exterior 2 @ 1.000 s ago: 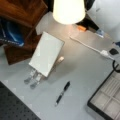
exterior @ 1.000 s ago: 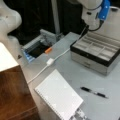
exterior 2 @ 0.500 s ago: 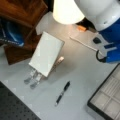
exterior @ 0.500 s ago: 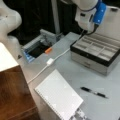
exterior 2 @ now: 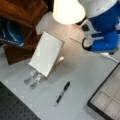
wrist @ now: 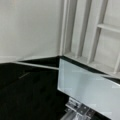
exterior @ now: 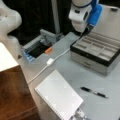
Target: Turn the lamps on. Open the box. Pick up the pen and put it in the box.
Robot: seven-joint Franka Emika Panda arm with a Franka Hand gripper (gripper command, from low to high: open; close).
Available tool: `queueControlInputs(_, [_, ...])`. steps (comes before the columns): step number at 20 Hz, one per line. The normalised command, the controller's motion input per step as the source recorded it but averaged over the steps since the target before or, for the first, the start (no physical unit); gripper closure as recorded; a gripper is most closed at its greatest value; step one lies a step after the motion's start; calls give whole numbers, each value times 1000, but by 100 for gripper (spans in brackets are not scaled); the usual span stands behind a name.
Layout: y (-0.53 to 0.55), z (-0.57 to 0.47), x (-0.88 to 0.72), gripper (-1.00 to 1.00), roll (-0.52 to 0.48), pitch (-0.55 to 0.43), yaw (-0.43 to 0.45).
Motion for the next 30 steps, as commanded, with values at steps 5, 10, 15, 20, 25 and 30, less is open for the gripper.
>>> queueControlInputs(5, [-228,-38,195,-100,-450,32,98])
queueControlInputs(10, [-217,-205,201,-100,-483,1,55])
queueControlInputs(15, [-156,-325,200,-100,-471,-25,44])
queueControlInputs(20, [-86,-232,97,-100,-381,-76,38])
queueControlInputs(25, [-74,-232,27,-100,-325,-80,43])
queueControlInputs(30, [-116,-361,43,-100,-255,-134,4])
